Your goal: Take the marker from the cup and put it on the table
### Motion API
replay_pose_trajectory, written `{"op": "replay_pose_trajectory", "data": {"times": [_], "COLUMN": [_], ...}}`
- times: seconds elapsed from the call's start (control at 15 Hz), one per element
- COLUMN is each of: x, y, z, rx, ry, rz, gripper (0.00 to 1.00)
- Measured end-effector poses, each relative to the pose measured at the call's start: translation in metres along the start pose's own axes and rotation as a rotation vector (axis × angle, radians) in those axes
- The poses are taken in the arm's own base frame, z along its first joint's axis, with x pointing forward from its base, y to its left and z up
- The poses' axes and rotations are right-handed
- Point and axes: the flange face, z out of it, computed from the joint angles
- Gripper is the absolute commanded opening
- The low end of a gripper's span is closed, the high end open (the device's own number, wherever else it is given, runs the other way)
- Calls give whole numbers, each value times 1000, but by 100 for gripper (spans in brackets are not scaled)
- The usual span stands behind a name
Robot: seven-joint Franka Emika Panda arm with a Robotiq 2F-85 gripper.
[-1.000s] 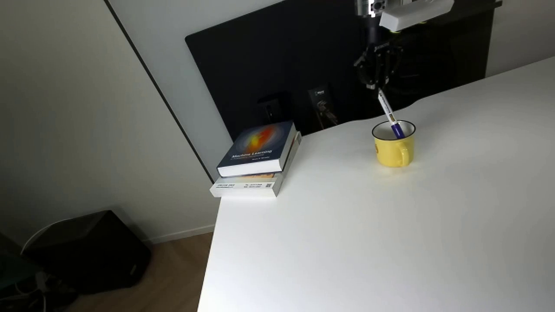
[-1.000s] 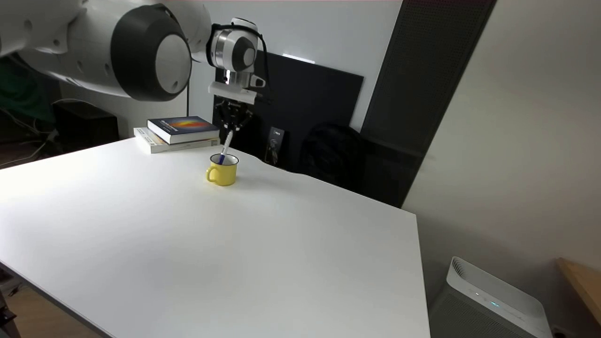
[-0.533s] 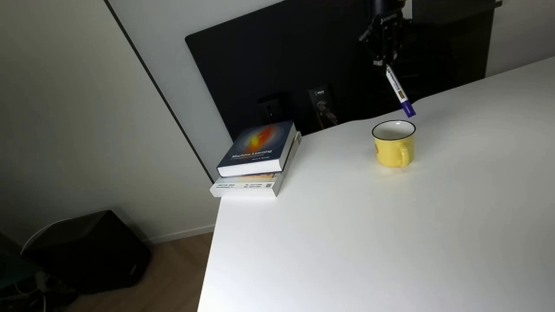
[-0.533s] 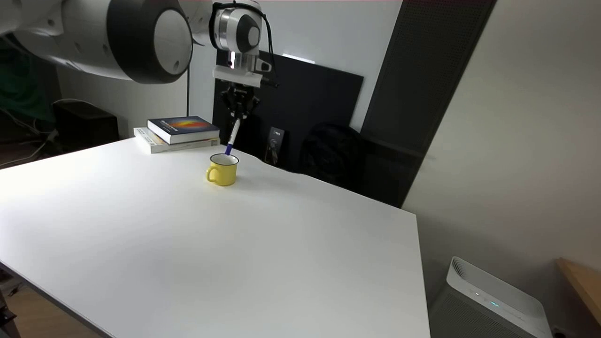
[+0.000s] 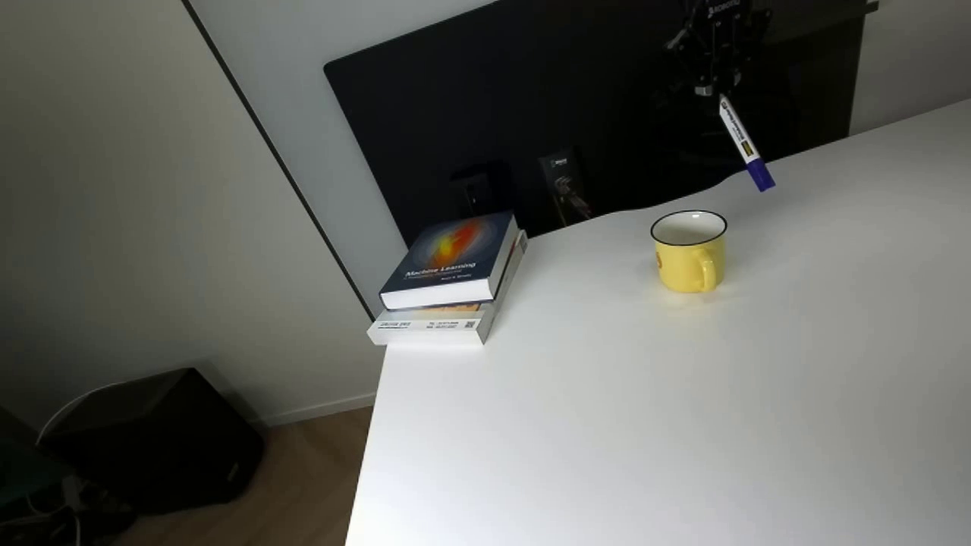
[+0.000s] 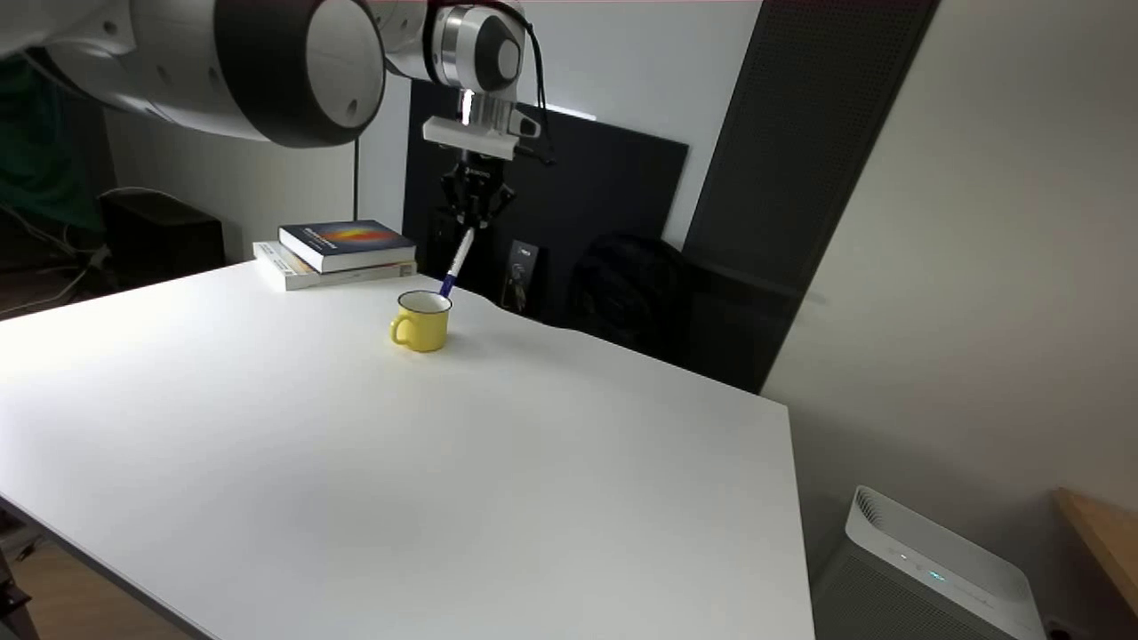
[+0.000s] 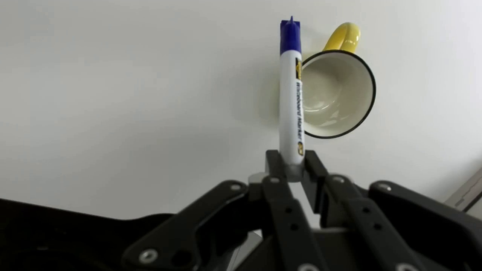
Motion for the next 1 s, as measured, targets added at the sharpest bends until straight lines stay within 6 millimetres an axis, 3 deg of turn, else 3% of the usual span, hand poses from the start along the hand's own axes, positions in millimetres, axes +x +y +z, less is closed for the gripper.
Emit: {"op": "replay_pose_trajectory", "data": {"times": [0.4,1.0], "x": [-21,-47], "y": [37,55], "z": [48,124], "rx": [27,67], "ry": [-176,-325], "rz": [143,227], "gripper": [5,5]}}
